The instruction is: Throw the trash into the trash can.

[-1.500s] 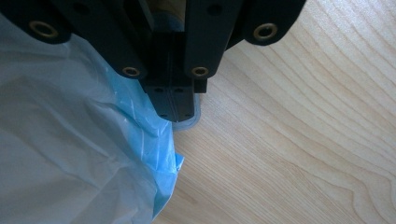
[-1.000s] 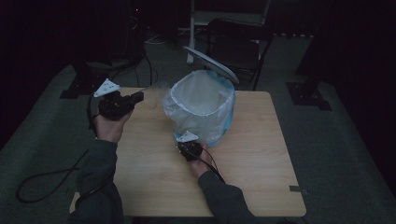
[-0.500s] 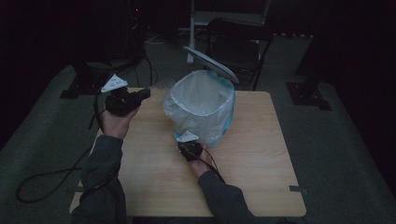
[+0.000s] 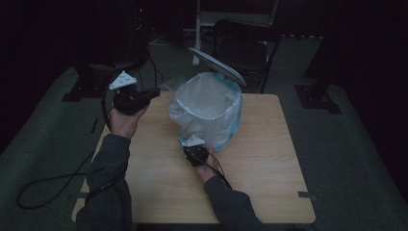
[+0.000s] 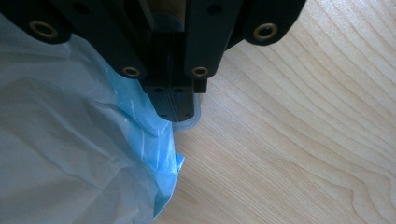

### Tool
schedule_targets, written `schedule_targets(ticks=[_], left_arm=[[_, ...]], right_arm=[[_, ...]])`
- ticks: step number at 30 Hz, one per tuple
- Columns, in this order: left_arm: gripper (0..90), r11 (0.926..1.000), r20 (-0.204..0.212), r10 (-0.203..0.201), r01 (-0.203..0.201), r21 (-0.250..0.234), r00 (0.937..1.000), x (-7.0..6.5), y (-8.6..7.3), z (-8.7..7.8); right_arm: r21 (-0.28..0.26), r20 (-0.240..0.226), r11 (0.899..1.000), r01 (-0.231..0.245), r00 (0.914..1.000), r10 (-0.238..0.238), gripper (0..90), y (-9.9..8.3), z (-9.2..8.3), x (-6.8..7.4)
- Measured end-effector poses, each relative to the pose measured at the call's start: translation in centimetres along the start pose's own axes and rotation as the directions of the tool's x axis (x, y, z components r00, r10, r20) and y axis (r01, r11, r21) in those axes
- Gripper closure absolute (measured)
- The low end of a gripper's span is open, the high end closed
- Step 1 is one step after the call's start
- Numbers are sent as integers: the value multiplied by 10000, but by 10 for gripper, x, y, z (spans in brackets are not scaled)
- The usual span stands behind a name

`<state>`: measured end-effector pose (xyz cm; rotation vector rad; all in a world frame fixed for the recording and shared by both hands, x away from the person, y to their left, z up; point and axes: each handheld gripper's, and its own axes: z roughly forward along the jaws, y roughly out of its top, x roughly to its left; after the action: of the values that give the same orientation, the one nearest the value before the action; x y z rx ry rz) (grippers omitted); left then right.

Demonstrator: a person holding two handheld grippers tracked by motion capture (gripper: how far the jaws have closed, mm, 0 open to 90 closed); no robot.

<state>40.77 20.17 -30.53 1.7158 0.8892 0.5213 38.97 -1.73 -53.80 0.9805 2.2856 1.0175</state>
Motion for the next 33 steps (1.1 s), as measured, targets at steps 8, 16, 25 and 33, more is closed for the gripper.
schedule_targets(ticks=[8,16,25,33], left_arm=[[874,10000,204,31,-32,32,9998,-4,7,10],[874,10000,429,14,-18,96,9991,-7,12,21],[874,9999,600,-42,35,128,9982,-8,16,29],[873,9997,772,-79,62,218,9970,-11,18,38]], right_arm=[[-3,-13,10000,-19,10000,19,900,0,0,0],[-13,-8,10000,-5,10000,5,900,0,0,0],[-7,-21,10000,-5,10000,5,900,0,0,0],[-4,-22,10000,1,10000,-1,900,0,0,0]])
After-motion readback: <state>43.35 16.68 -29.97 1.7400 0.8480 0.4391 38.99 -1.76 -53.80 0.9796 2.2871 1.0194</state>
